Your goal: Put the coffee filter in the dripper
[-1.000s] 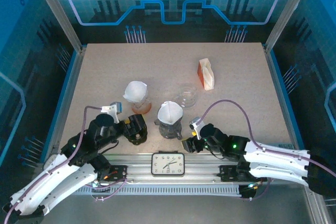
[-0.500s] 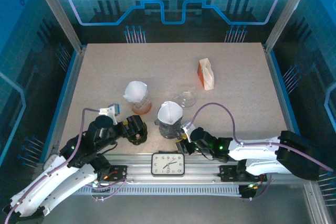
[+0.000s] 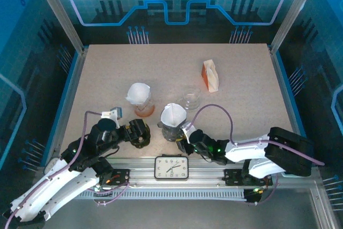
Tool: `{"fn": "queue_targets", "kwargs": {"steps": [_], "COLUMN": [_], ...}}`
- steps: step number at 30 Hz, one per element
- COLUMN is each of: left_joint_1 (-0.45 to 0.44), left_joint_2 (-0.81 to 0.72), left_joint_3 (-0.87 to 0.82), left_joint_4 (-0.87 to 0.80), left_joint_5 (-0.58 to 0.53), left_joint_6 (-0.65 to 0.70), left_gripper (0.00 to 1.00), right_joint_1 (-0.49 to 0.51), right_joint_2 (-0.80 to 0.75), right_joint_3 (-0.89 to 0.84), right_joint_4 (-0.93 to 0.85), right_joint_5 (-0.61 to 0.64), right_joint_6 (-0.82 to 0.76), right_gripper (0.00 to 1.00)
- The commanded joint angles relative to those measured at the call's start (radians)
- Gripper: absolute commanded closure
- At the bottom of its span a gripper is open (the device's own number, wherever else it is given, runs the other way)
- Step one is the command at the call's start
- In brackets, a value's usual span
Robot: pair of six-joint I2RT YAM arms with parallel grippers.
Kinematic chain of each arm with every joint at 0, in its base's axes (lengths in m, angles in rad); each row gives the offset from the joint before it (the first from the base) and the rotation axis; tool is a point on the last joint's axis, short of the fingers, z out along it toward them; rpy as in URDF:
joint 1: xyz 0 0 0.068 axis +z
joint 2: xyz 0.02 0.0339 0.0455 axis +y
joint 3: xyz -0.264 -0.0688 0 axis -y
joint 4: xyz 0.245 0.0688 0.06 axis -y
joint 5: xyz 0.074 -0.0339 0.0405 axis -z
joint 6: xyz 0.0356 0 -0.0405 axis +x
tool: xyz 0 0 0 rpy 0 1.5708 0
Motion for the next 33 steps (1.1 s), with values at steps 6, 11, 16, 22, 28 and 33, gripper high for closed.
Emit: {"fn": "queue_targets", "kwargs": {"steps": [6,11,16,22,28,33], "left_joint_1": [0.007,0.007,0.007,0.008,0.007,0.008], "left_joint_2": [-0.020,-0.049,-0.060,-0.061,-0.063,-0.064], "left_joint_3": [0.001,-0.006,-0.011,-0.013,-0.021,-0.025], "left_joint_4": [-0.051,-0.071,-0.085,-0.093,-0.094,-0.096], "left_joint_5": [-0.027,-0.039,-0.044,-0.048,-0.047,-0.043], "left_joint_6": [-0.035,-0.052,-0.062,-0.065,-0.068,-0.070], "left_gripper": [0.01,0.01,0.01,0.01,0.01,0.01], "right_joint_1": [-0.006,-0.027,-0.059,-0.106,-0.163,-0.201], "right_joint_2": [0.089,0.137,0.184,0.246,0.300,0.341], "right_joint_3": [0.073,0.108,0.154,0.214,0.274,0.325], "right_joint_4": [0.104,0.116,0.110,0.101,0.093,0.063], "right_joint_5": [0.087,0.123,0.154,0.161,0.146,0.147], "right_joint_6": [-0.023,-0.021,-0.012,-0.014,-0.020,-0.015], "right_gripper": [0.66,0.67,0.67,0.67,0.68,0.68]}}
